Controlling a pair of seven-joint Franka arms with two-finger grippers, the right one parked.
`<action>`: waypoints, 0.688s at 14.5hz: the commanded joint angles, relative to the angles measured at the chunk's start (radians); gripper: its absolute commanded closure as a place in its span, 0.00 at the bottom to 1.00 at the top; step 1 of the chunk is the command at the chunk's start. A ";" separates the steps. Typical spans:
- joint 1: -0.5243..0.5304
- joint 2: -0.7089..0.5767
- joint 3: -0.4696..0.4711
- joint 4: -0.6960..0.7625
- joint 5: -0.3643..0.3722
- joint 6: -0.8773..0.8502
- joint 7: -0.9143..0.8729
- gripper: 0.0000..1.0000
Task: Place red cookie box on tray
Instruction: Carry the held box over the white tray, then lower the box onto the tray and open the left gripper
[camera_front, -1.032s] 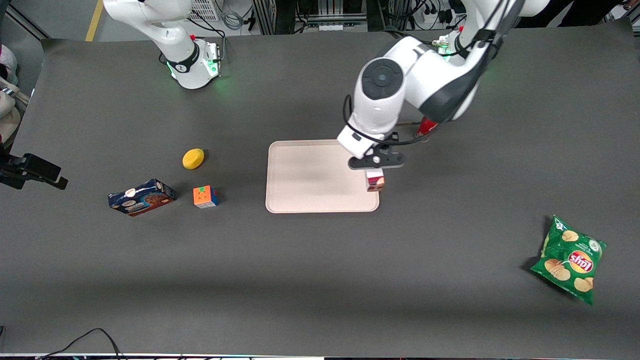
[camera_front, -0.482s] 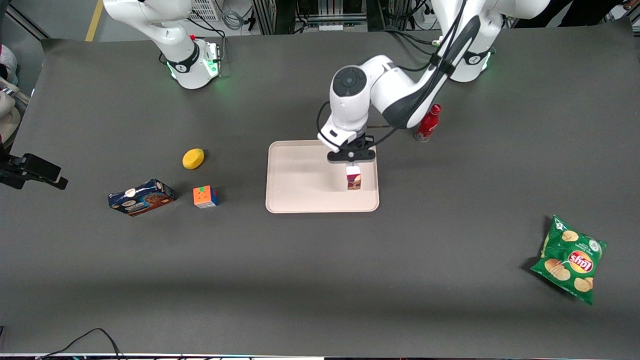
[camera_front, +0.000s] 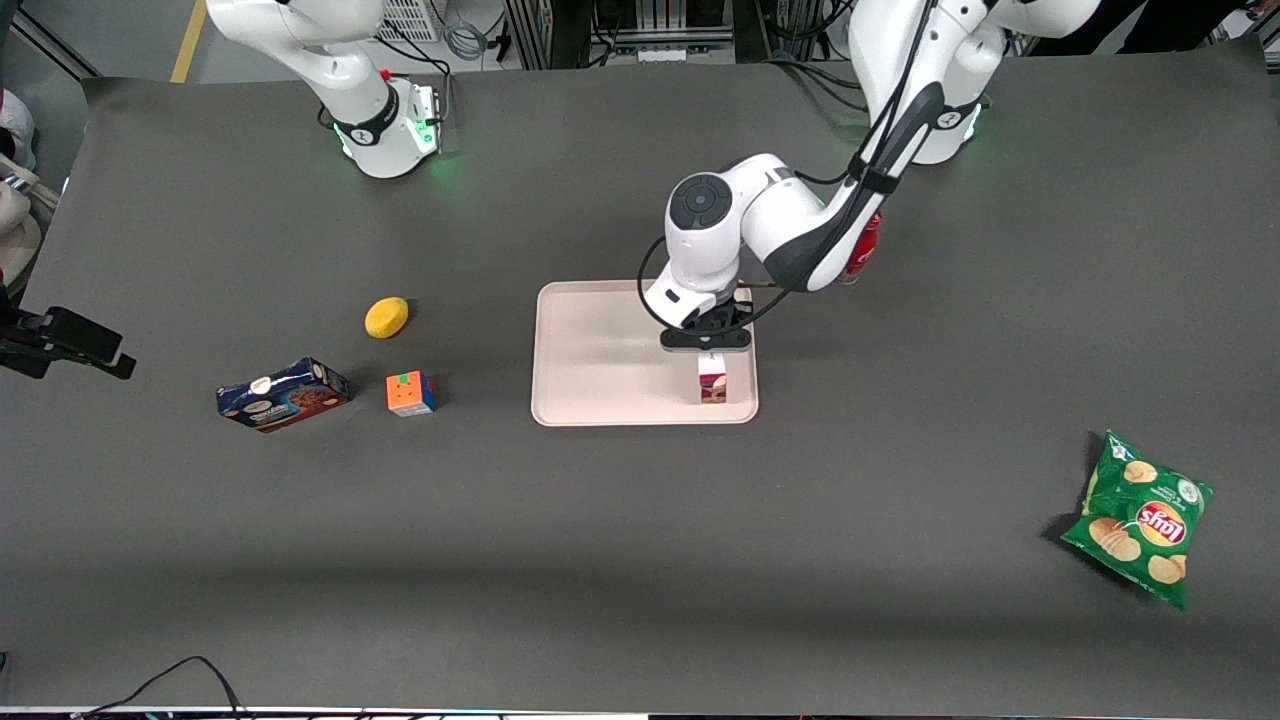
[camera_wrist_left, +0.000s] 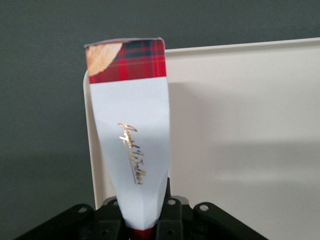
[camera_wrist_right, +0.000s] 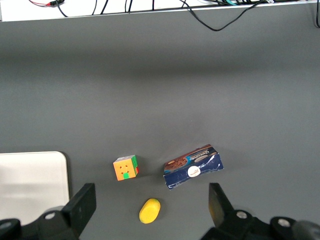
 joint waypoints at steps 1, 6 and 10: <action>-0.006 0.012 0.016 -0.011 0.065 0.025 -0.025 1.00; -0.008 0.027 0.038 -0.061 0.071 0.115 -0.035 1.00; -0.008 0.034 0.039 -0.083 0.071 0.143 -0.071 1.00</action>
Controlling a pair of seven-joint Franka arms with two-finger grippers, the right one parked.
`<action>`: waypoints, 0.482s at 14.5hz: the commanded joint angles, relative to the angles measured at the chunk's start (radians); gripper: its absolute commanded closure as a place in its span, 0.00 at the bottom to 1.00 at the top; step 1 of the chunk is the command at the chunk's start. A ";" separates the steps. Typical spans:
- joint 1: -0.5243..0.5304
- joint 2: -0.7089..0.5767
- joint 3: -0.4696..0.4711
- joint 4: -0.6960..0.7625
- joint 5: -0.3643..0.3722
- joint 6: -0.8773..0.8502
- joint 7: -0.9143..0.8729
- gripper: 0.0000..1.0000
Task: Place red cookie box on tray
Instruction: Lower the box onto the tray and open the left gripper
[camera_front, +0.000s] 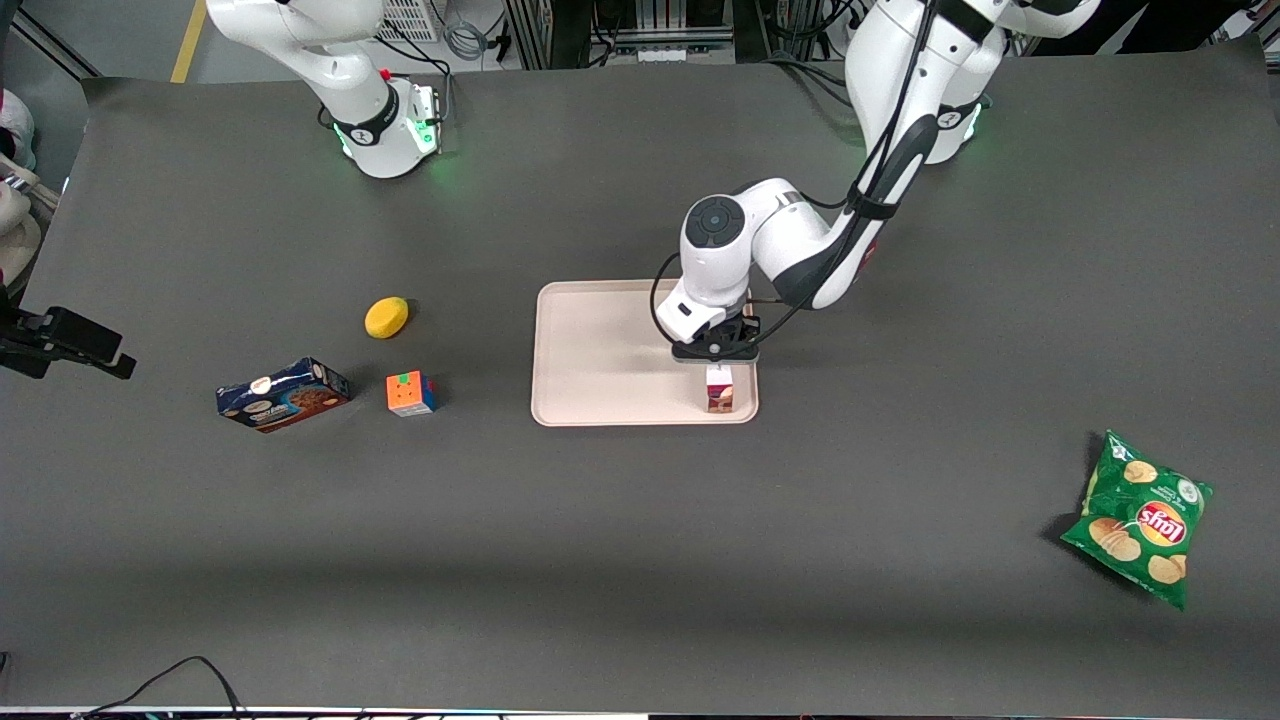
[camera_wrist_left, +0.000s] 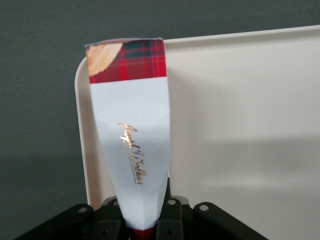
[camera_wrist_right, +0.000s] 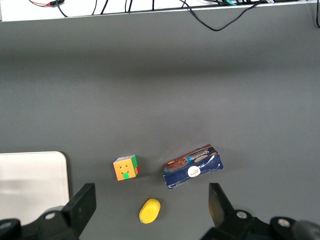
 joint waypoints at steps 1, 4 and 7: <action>-0.007 -0.014 0.004 -0.025 0.021 0.017 -0.055 1.00; 0.001 -0.010 0.006 -0.023 0.019 0.017 -0.055 0.00; 0.001 -0.014 0.010 -0.020 0.019 0.012 -0.055 0.00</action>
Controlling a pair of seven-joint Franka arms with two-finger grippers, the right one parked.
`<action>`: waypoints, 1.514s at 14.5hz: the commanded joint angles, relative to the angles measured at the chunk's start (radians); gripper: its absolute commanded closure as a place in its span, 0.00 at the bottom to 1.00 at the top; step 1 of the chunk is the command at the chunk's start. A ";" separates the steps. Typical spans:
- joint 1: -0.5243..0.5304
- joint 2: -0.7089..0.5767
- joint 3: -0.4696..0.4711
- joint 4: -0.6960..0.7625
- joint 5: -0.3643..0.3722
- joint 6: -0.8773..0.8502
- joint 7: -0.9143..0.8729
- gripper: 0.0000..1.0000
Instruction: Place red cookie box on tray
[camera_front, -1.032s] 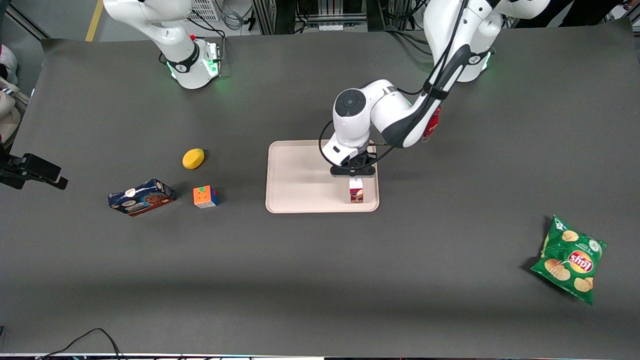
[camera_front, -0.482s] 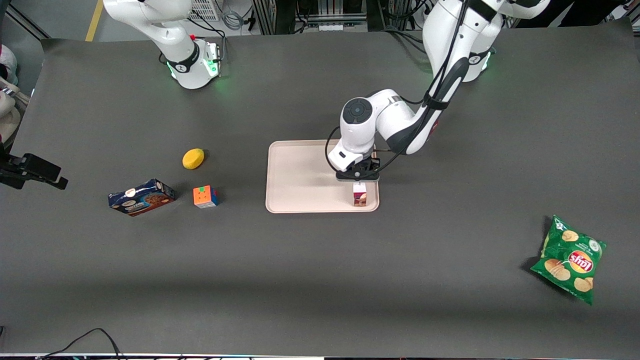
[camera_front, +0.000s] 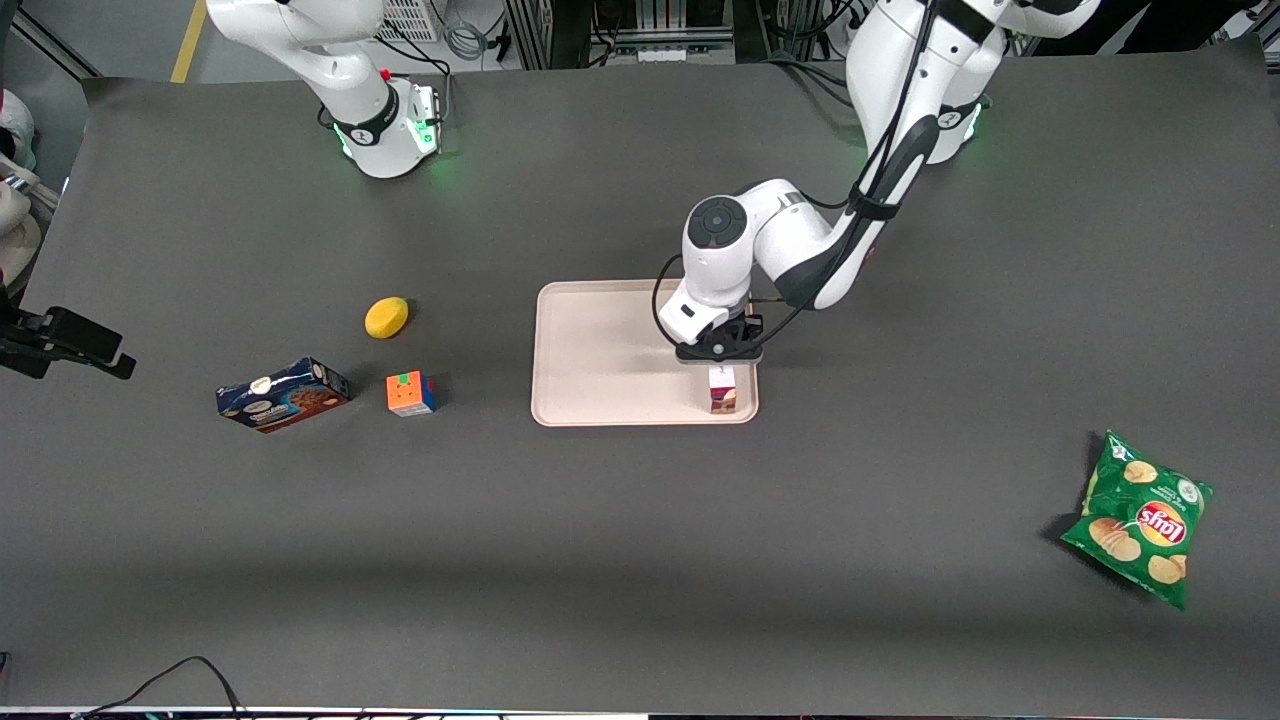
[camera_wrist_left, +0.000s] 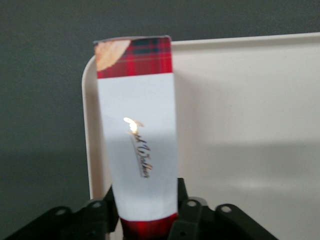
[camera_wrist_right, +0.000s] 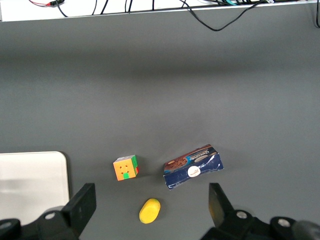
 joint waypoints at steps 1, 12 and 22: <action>0.001 -0.016 0.005 -0.014 0.018 0.005 -0.028 0.00; 0.056 -0.226 0.012 0.275 -0.186 -0.592 0.365 0.00; 0.086 -0.427 0.287 0.590 -0.247 -1.115 0.835 0.00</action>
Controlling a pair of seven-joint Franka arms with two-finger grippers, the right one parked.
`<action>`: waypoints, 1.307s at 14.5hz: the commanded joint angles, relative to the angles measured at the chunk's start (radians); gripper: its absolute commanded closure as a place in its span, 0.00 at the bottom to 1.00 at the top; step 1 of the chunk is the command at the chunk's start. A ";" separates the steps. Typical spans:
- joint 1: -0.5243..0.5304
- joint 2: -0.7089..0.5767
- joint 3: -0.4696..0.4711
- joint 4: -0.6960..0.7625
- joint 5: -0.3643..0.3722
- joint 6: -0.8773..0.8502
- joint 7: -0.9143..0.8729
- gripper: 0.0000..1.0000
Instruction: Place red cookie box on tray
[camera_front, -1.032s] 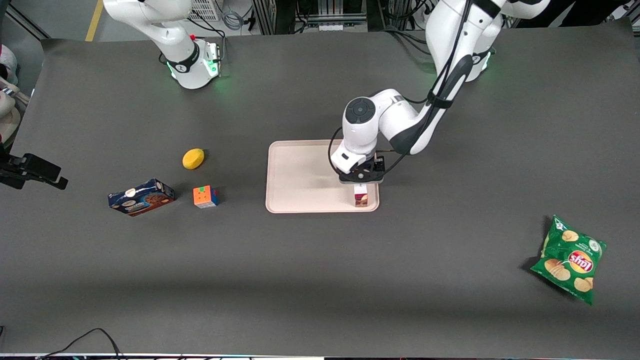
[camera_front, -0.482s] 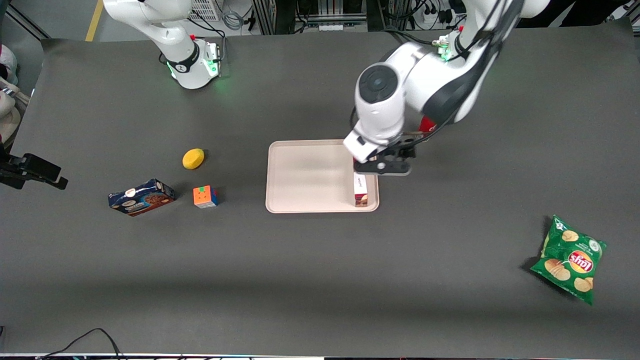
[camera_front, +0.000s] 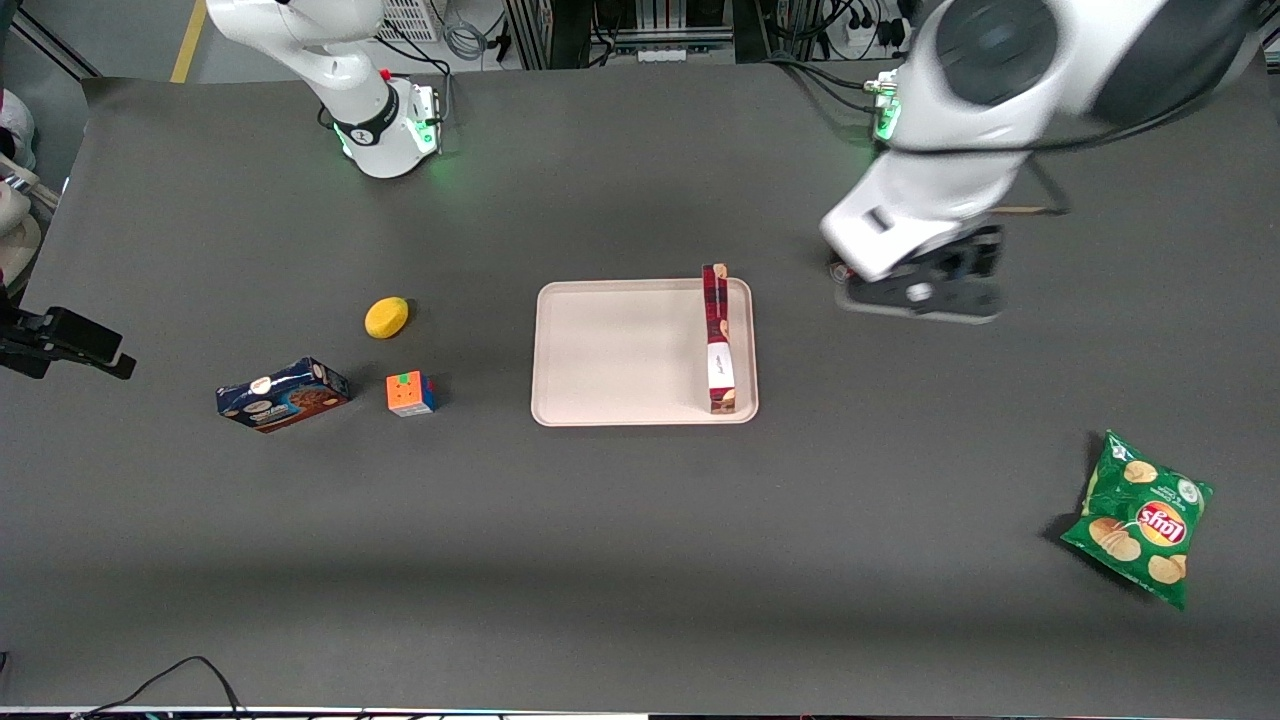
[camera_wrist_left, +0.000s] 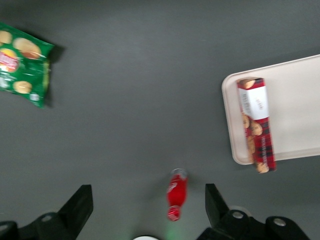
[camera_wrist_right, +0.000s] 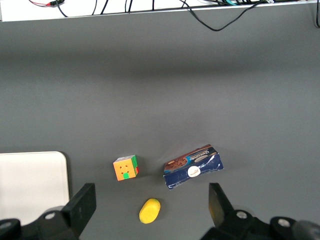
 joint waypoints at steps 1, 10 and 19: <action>0.009 -0.099 0.120 -0.054 -0.020 -0.054 0.099 0.00; 0.044 -0.248 0.229 -0.378 -0.023 0.223 0.203 0.00; 0.462 -0.225 -0.066 -0.369 -0.153 0.228 0.244 0.00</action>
